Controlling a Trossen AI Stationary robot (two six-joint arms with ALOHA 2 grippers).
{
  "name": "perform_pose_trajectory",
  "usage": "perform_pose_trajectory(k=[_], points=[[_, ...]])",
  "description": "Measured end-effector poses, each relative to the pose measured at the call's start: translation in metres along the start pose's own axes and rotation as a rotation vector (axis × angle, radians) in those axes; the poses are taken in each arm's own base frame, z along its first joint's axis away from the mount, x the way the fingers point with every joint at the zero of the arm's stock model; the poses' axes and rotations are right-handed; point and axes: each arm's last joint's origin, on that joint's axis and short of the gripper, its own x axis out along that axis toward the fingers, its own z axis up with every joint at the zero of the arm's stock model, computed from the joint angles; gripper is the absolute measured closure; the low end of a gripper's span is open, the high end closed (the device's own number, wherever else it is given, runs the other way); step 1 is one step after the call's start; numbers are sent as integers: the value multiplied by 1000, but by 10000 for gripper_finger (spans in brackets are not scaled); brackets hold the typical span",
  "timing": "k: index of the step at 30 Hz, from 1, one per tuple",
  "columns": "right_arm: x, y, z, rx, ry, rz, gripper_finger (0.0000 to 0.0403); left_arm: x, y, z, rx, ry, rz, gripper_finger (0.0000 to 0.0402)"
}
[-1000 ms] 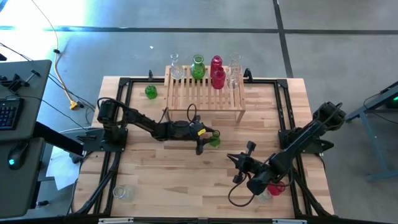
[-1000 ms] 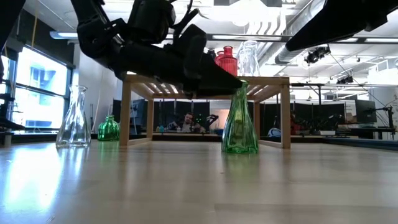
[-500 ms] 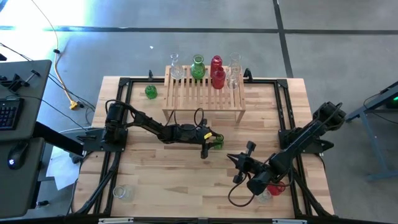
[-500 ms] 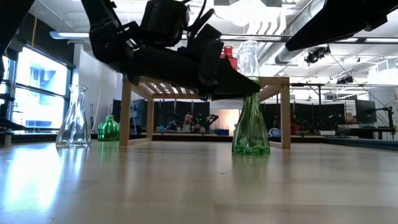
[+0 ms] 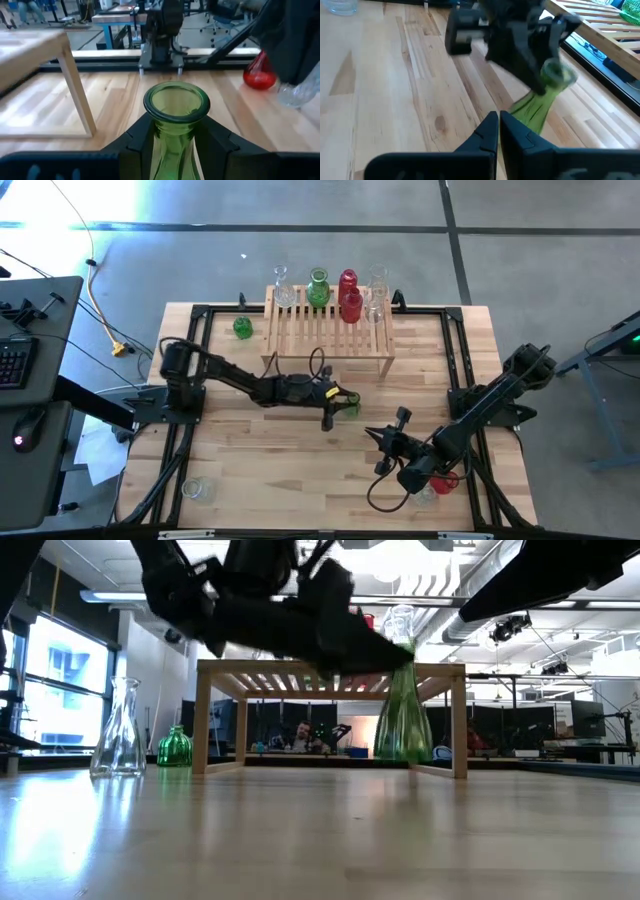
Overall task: Sort vases onto shelf
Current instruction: Put the green vase on the shelf aligned with the other green vase
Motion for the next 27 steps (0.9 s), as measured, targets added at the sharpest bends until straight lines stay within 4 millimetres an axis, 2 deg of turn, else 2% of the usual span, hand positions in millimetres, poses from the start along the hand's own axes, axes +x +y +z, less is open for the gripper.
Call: perform_pose_trajectory(k=[4,8,12,16,19,24,27], points=[[0,0,0,0,1,0,403,-18,-4,32,-3,7,12,301],[0,0,0,-3,2,0,403,-47,-7,70,21,6,30,301],[0,0,0,-2,2,0,403,-76,-1,97,25,20,100,301],[0,0,0,-3,3,0,403,-101,20,118,14,-6,289,301],[0,0,0,0,3,1,403,-111,39,129,26,-42,376,301],[0,0,0,3,3,2,403,-118,79,129,6,-47,516,301],[0,0,0,2,2,2,403,-117,100,129,-18,-48,531,301]])
